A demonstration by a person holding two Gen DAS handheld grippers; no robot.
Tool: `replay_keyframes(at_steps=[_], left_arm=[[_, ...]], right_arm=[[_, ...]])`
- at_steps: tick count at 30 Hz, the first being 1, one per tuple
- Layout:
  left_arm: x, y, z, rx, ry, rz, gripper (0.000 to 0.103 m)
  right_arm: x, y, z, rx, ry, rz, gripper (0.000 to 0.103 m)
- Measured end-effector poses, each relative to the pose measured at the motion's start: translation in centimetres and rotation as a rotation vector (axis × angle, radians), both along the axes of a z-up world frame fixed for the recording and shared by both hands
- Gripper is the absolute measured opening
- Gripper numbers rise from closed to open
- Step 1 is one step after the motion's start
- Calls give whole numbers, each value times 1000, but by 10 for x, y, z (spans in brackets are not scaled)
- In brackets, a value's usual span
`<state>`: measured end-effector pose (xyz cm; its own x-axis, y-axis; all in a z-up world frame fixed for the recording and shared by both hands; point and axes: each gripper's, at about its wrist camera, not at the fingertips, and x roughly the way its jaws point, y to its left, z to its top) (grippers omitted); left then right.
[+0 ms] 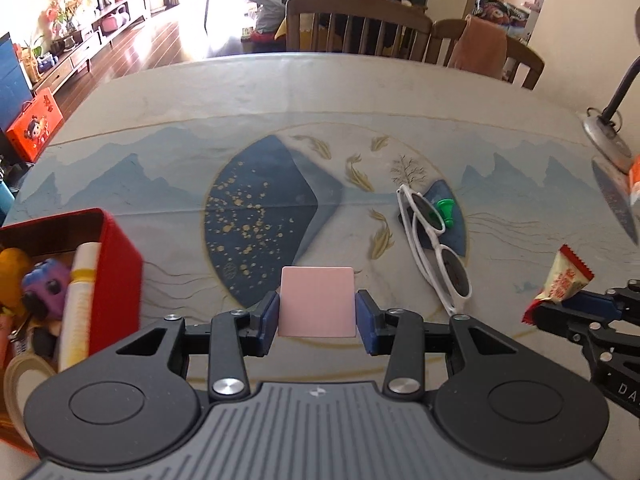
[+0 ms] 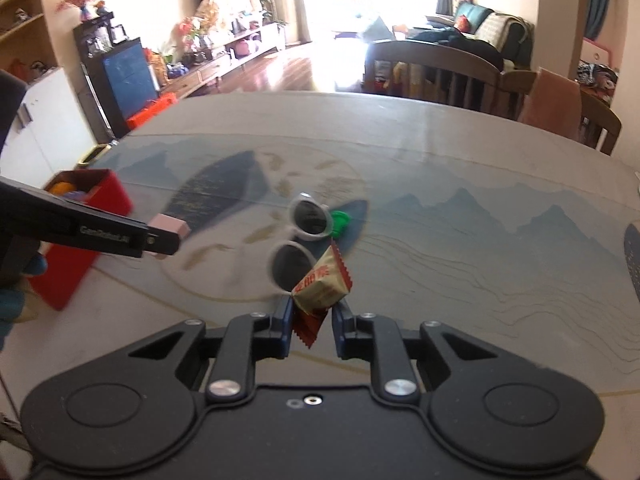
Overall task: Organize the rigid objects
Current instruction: 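Grasp the pink eraser with the left tool while the right tool grasps the snack packet, then carry the pink eraser and snack packet with both tools over the tin box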
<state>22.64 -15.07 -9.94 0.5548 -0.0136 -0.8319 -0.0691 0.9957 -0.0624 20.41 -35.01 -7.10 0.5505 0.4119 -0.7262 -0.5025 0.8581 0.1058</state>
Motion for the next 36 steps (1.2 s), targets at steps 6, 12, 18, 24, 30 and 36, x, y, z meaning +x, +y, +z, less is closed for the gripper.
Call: replay_keyframes(at_steps=[6,12,18,24,30,36], left_arm=[[-26,15,22,-12,-36,9,40],[-48,43,36,-28,-53,43,40],[-69,77,45,-37,-67,77,40],[-85,114,48,-42,-72,100,40],[-98,156,48,-33,-76,130,40],[-103,195,45,-22,-74,154,40]], right_arm=[[-18,22,22,36,-14,44,20],[-32,54,40,55,-31,96,20],[-42,95,50,65,-46,140,20],[-53,138,53,73,-45,183,20],[-63,176,51,69,-42,213,20],[-67,207,48,60,-23,222,20]])
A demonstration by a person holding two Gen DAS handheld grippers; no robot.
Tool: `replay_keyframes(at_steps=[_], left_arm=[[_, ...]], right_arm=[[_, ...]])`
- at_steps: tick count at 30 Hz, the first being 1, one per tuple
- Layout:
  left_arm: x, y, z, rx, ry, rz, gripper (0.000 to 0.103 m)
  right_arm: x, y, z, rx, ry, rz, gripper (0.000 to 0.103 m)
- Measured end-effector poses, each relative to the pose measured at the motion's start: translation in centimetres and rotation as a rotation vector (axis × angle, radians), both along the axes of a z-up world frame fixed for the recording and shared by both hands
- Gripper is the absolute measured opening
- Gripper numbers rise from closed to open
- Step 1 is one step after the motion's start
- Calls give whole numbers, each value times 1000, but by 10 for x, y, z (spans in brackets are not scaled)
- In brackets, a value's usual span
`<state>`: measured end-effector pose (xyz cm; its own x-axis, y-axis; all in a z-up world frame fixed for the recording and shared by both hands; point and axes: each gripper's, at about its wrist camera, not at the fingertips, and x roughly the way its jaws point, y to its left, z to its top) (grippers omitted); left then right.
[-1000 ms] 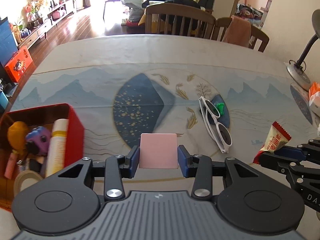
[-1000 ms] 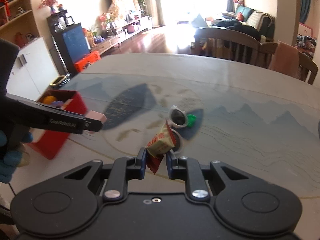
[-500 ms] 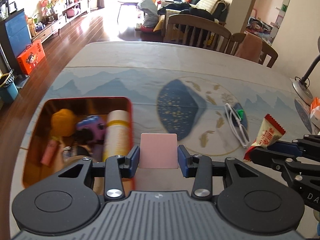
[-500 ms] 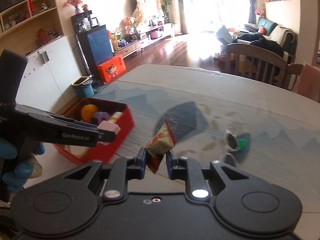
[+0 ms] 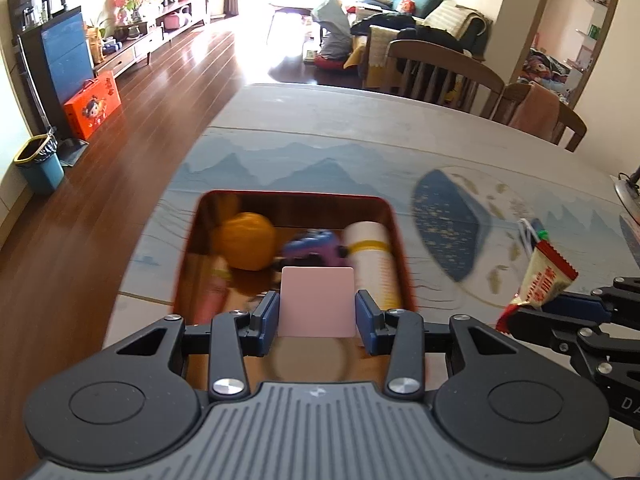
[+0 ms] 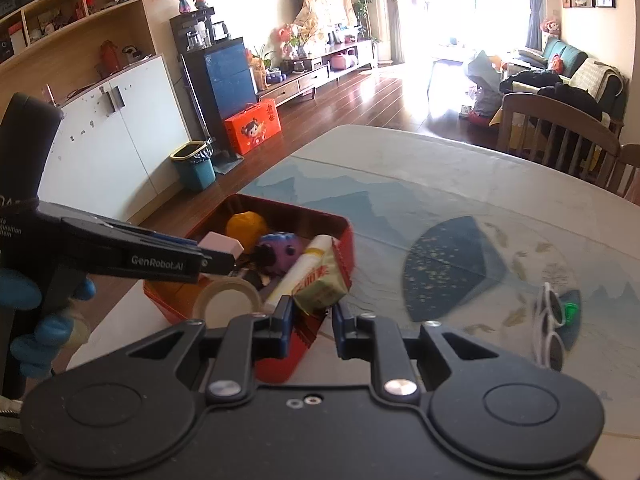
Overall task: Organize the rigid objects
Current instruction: 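Carry the pink eraser and snack packet with both tools over the tin box, then lower and release the pink eraser with the left tool while the right tool releases the snack packet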
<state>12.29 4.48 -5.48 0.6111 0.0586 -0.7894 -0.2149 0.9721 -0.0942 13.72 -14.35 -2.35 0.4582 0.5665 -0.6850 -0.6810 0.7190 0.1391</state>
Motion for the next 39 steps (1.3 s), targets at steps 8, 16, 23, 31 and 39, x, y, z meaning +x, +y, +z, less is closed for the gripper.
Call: replay_keyframes(at_steps=[8,16,23,31,39], left_arm=[[6,39,-10,6,31,-22,40],[18,61,-28,20,71,-62,40],[29,63,-35,27,62,-113,40],[35,62,-46,26,91,-145,40],[40,63,-57,6,114,-156,40]], right_arm=[[-2,38,-8,-34,23,10,20],[3,69,-23,-58,89,17,20],[6,90,-38,-84,152,16,20],[8,100,-51,-113,200,17,20],[5,104,-55,-143,193,6,23]])
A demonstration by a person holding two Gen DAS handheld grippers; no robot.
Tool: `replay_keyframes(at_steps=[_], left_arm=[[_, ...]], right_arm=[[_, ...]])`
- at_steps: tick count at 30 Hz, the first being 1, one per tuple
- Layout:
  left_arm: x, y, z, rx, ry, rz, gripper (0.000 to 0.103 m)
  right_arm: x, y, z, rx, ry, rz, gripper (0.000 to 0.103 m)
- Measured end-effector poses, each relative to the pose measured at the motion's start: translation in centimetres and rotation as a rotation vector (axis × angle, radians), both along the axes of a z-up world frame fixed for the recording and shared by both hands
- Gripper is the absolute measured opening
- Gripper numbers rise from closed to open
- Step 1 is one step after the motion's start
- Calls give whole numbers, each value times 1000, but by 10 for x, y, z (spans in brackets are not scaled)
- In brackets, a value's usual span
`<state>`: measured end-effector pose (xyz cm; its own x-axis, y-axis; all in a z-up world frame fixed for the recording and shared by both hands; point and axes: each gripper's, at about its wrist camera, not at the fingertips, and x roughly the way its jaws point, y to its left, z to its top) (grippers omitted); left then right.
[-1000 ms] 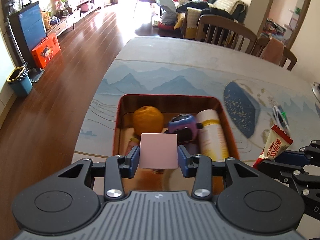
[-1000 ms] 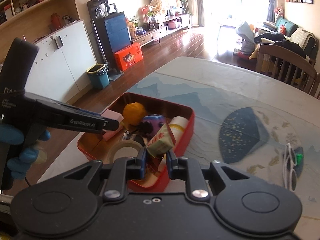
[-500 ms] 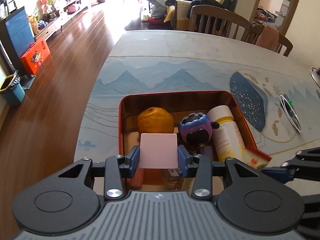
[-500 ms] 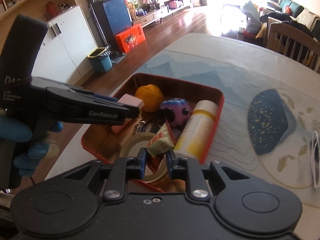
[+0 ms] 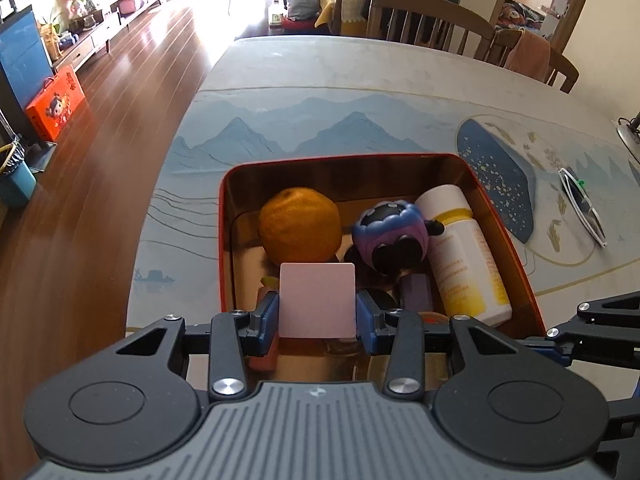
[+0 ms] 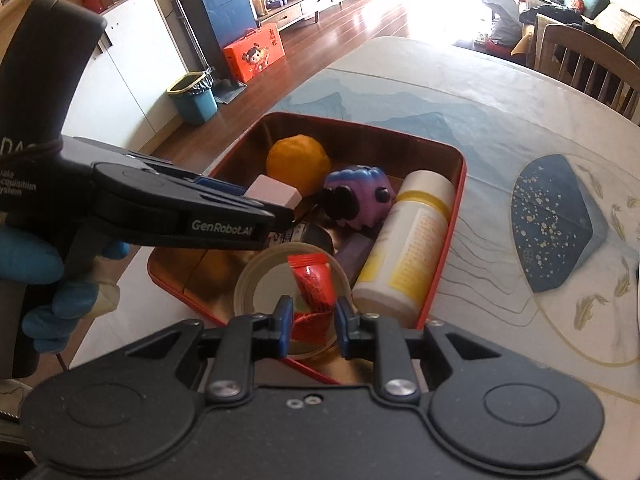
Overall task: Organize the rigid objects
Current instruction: 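Lower and release the pink eraser with the left tool while the right tool releases the snack packet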
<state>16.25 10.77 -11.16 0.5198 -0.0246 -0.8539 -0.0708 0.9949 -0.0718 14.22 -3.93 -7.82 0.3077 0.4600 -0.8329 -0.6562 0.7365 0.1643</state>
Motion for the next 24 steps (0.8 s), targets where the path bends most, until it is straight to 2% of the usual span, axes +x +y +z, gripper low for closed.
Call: replay_keyframes(at_steps=[13,24], left_arm=[[-1,-5,-7,11,29,-27,41],[-15,-4,12,-12,-19,6,59]], right_arm=[[-6,-10,11,44,-24,-23,30],[-11,-24,26,99,-61,-44,41]])
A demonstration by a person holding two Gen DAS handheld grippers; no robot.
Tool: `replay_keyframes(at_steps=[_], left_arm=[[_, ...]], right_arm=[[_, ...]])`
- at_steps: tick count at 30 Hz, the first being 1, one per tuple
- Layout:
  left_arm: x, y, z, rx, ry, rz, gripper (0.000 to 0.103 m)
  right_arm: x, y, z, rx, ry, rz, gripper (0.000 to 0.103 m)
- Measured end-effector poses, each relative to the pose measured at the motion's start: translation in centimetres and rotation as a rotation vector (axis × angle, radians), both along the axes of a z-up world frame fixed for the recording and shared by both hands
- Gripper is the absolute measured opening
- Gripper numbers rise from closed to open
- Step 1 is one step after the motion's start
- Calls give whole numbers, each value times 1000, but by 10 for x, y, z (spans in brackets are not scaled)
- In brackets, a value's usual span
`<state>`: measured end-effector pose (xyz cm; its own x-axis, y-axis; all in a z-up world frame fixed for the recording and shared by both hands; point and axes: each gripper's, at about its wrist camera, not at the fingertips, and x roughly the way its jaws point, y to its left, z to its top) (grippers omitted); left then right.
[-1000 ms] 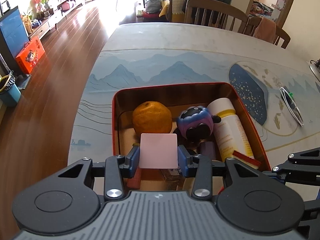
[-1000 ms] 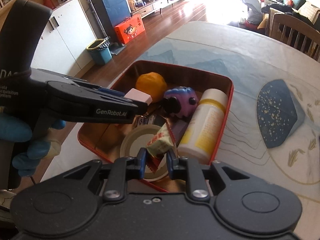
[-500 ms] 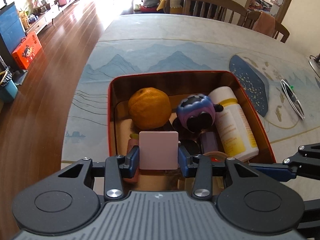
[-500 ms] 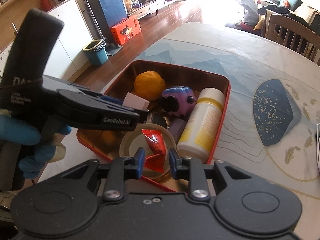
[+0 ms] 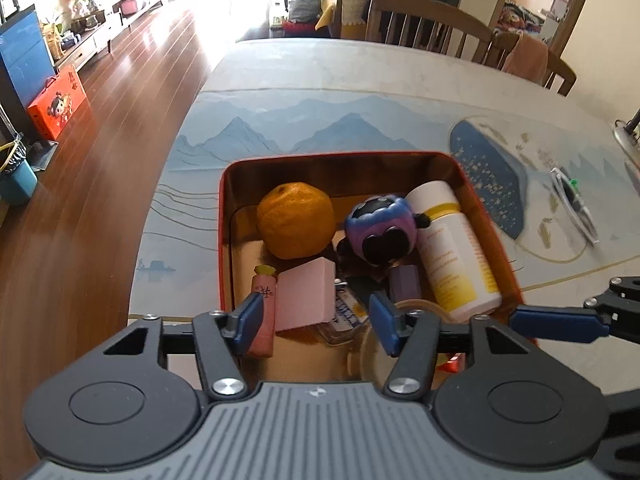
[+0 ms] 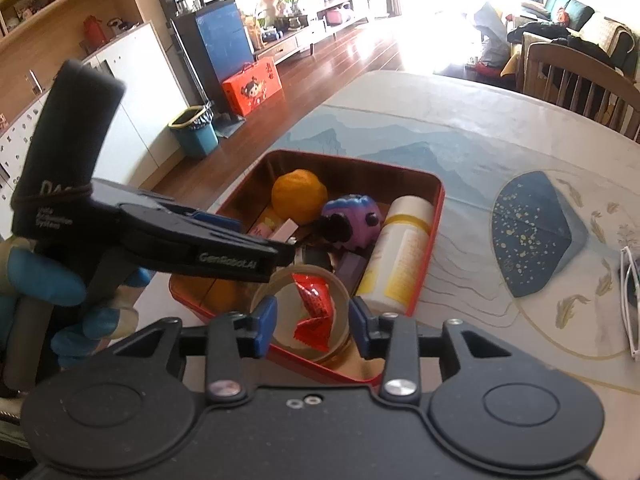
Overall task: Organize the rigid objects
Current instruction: 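Lower and release the pink eraser with the left tool while the right tool releases the snack packet, then withdraw both tools from the tin box toward the white sunglasses and green object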
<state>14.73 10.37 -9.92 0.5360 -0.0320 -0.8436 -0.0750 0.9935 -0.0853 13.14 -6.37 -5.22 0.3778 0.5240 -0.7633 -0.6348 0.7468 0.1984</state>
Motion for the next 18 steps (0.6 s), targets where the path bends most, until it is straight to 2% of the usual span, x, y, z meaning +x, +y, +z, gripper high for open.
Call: replay_keyframes(at_steps=[4,8,13,15,18], left_arm=[[-8,-6,13,1,-36,0,61],[-14,-15,29,15,-85,10,67],[-17,-26,43,31,-126,19,67],[-18,-33,48,37,-143,20,71],[-18,-44,54,41,-161,20,73]], right_arm=[[-2,-8,8,18,-28,-8,47],[-3,-17,16,30,-55,-12,59],[-5,-32,27,49,-95,-12,66],[-5,-40,31,60,-112,-20,72],[-4,-56,35,71,-132,-38,74]])
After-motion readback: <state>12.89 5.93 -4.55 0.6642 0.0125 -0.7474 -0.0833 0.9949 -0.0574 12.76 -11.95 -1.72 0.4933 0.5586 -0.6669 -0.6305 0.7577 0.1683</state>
